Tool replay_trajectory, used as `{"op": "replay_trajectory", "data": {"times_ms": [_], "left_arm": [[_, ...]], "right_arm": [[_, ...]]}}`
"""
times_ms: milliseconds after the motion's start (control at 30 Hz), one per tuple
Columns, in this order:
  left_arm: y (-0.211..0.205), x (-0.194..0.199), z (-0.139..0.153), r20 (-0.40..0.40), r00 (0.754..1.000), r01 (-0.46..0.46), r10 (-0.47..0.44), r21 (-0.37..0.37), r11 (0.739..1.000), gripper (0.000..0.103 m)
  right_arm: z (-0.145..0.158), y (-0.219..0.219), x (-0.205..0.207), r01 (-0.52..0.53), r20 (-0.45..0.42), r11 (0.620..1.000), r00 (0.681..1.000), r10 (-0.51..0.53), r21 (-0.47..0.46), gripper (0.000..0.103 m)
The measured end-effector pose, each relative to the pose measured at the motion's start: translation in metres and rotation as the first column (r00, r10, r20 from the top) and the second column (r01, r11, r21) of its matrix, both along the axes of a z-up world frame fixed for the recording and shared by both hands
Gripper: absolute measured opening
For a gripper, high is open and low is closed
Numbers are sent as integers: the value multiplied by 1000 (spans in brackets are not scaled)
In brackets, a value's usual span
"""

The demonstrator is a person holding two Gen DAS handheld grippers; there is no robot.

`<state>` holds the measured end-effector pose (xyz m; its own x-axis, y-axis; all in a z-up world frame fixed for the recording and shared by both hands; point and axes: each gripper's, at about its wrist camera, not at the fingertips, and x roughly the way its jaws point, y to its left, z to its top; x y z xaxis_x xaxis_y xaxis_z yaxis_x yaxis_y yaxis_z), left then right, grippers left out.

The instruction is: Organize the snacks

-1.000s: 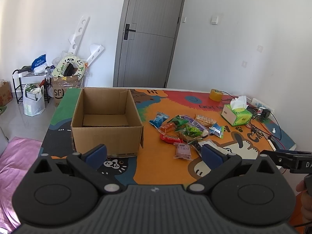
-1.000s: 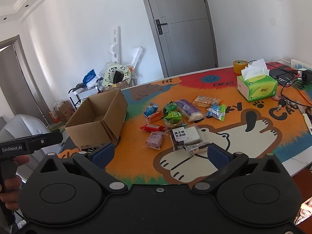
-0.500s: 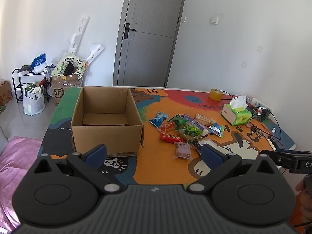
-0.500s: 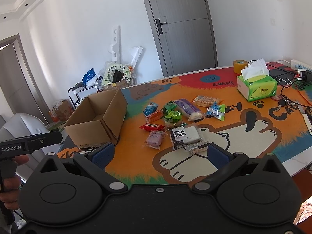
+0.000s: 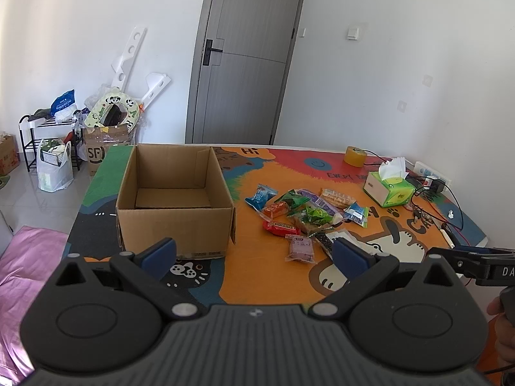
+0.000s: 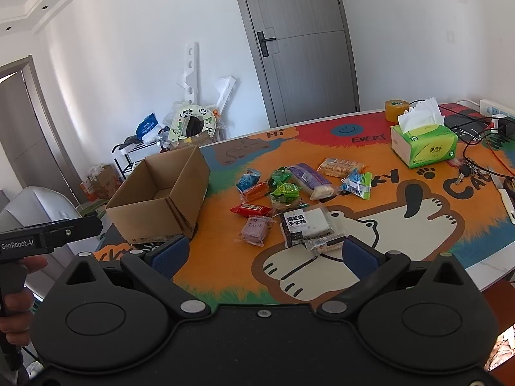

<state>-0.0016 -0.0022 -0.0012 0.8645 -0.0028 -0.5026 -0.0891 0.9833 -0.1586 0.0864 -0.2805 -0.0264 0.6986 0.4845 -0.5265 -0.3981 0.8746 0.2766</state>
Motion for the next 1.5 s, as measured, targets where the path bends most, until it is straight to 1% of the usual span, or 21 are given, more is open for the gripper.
{"op": "replay_trajectory", "data": {"times_ms": [1133, 1267, 1333, 1500], "left_arm": [[-1, 0, -3, -8, 1000, 3, -3, -2, 1000, 102], [-6, 7, -3, -13, 1000, 11, -11, 13, 1000, 102], [-9, 13, -5, -20, 999, 29, -29, 10, 1000, 102], [-16, 31, -12, -34, 998, 45, -45, 6, 999, 102]], "right_arm": [[-2, 2, 0, -3, -4, 1000, 1000, 3, -10, 103], [-7, 1, 5, 5, -11, 1000, 1000, -5, -19, 103], [-11, 1, 11, 12, -24, 1000, 1000, -13, -25, 103], [-20, -3, 20, 10, -19, 999, 1000, -11, -31, 103]]}}
